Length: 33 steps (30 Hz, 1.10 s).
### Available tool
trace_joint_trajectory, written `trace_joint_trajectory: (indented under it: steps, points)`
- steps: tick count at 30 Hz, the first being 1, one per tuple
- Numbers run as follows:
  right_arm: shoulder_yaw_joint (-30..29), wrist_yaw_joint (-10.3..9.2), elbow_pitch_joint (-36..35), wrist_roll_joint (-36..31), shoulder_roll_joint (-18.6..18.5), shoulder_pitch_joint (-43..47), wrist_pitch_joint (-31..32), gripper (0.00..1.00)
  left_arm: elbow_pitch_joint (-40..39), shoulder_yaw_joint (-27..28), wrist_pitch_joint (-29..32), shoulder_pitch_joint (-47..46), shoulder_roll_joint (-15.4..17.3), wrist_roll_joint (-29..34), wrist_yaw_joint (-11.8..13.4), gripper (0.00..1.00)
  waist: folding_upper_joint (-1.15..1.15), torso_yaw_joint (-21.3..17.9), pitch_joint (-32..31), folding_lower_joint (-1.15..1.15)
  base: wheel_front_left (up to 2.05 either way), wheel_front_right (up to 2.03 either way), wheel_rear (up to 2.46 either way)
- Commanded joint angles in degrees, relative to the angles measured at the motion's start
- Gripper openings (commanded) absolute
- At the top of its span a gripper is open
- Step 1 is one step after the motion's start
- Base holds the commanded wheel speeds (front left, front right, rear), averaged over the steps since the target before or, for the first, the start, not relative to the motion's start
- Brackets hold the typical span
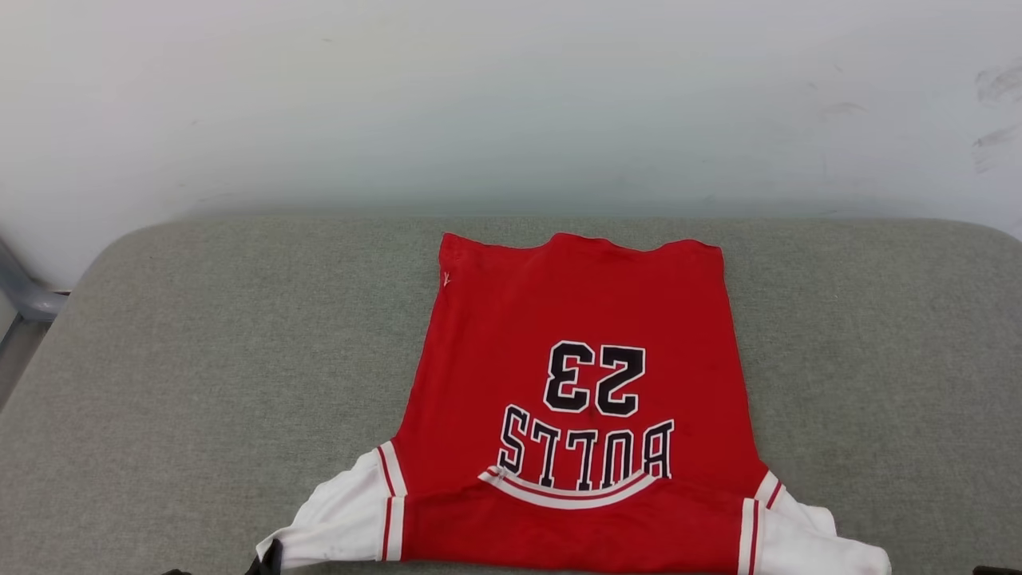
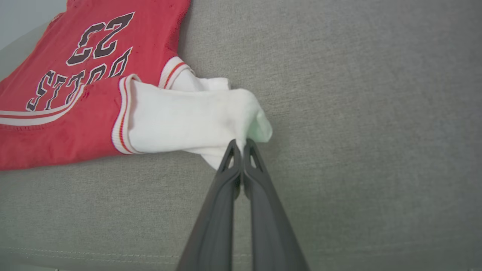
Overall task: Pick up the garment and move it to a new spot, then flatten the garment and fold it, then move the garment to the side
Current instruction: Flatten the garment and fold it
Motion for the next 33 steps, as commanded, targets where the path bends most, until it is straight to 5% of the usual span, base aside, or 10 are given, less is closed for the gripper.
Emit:
trace_joint_trajectory:
  steps: [1,2,3,4,5,11,17,25,33]
  points:
    - [-0.1,-0.06,-1.3,-0.8,0.7,1.5,0.8,0.0,-1.4,0.2,0.2,0.9,0.5,0.1,0.6,0.0,-0.01,0.1,-0.1,0.02,0.0,0.0,0.0]
    - [0.2,-0.06,-1.9,-1.6,0.9,2.3,1.2,0.0,-2.1,0.0,0.3,1.3,0.7,0.5,1.0,0.0,-0.01,0.1,-0.1,0.02,0.0,0.0,0.0]
    - [0.3,-0.06,-2.2,-1.5,1.3,2.6,1.6,0.2,-2.9,0.0,0.2,1.3,0.6,0.7,1.2,0.0,-0.01,0.1,0.0,0.02,0.0,0.0,0.0]
    - [0.7,-0.06,-2.5,-1.9,1.4,2.7,1.8,0.47,-3.6,-0.2,0.1,1.3,0.7,1.1,1.5,0.0,-0.01,0.1,0.0,0.02,0.0,0.0,0.0]
    - [1.3,-0.05,-2.9,-2.0,1.5,2.5,1.9,1.0,-4.2,-0.4,0.3,1.3,0.8,1.4,1.7,0.0,-0.01,0.1,0.0,0.02,0.0,0.0,0.0]
    - [-0.3,-0.05,-4.4,-0.5,2.0,-2.9,-3.5,1.0,-7.5,-1.4,0.4,-0.4,0.8,3.0,2.8,0.0,-0.01,0.5,1.0,0.02,0.0,0.0,0.0]
    - [-4.8,-0.05,2.2,-1.0,1.0,-16.1,-5.3,1.0,-10.5,-2.9,0.8,-3.6,0.3,4.5,2.5,0.0,-0.01,2.3,5.5,0.02,0.0,0.0,0.0]
    - [-6.5,-0.04,17.9,-1.1,-4.1,-37.7,0.1,1.0,-11.6,-4.6,-0.2,-11.9,-0.9,6.7,0.3,0.0,-0.01,7.3,14.9,0.02,0.0,0.0,0.0]
    - [-6.2,-0.05,29.3,-4.7,-9.4,-56.3,13.1,1.0,-11.4,-6.1,-1.3,-19.4,-2.5,8.6,-2.5,0.0,-0.01,12.0,23.4,0.02,0.0,0.0,0.0]
